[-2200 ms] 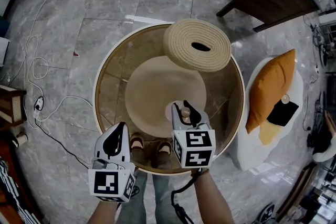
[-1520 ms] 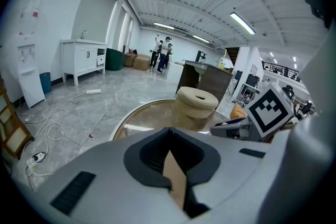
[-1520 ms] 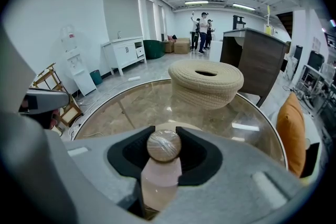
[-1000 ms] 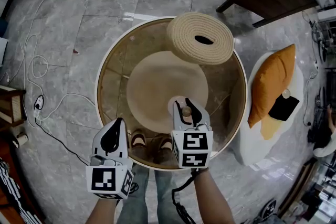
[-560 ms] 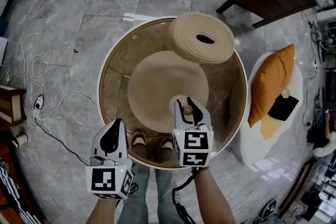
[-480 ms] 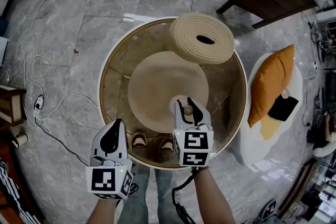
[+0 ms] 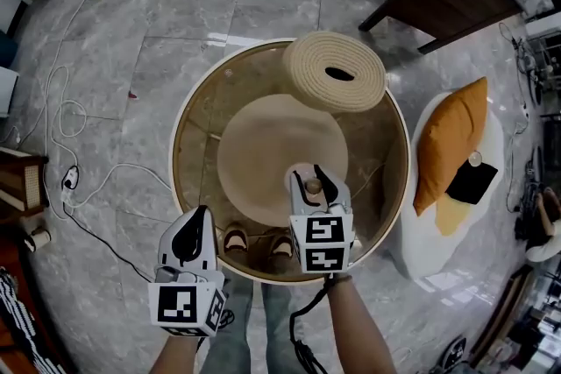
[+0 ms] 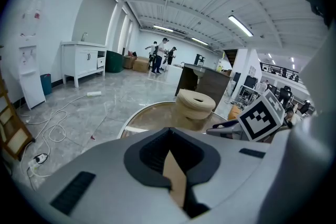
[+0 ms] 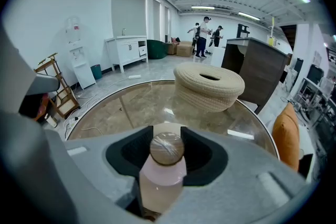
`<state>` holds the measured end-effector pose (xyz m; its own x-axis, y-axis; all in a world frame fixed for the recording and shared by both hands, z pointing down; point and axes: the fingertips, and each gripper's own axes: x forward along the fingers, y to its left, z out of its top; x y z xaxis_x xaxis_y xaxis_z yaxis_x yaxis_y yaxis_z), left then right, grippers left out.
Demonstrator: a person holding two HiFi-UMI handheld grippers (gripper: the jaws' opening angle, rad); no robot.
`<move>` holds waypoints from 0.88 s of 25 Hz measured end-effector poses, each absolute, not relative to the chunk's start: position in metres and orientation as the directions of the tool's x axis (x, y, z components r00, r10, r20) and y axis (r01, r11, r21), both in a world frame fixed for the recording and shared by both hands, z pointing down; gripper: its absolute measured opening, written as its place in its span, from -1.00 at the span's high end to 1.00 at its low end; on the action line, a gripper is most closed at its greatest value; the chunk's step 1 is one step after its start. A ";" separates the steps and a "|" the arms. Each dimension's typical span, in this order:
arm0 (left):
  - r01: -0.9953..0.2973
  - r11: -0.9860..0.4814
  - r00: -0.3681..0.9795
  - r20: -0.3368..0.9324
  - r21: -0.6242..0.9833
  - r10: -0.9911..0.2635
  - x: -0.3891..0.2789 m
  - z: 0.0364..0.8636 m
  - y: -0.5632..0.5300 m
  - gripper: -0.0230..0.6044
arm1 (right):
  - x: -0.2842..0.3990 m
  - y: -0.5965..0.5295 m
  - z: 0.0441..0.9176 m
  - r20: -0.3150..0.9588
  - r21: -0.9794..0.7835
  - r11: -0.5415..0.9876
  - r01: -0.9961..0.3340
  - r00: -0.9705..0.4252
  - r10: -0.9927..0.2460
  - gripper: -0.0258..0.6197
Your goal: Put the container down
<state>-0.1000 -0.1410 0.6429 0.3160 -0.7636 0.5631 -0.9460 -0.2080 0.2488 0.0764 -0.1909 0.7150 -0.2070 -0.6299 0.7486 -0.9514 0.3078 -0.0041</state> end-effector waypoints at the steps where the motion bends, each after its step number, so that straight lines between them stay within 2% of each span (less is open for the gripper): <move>1: -0.946 -0.210 0.317 0.562 0.247 -0.764 -0.100 0.641 -0.141 0.92 | 0.074 -0.191 0.714 0.749 -0.012 0.314 -0.949 -0.216 -0.626 0.46; 10: -0.949 -0.209 0.309 0.556 0.237 -0.771 -0.098 0.627 -0.137 0.92 | 0.077 -0.186 0.693 0.725 -0.019 0.321 -0.947 -0.234 -0.648 0.31; 22: -0.948 -0.210 0.306 0.512 0.237 -0.803 -0.087 0.567 -0.146 0.92 | 0.095 -0.164 0.614 0.680 -0.037 0.307 -0.951 -0.249 -0.690 0.31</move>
<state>-0.0875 -0.1459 0.5670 0.3059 -0.8027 0.5119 -0.9485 -0.2105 0.2368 0.0946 -0.1641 0.6144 -0.2488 -0.6895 0.6802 -0.9510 0.3069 -0.0368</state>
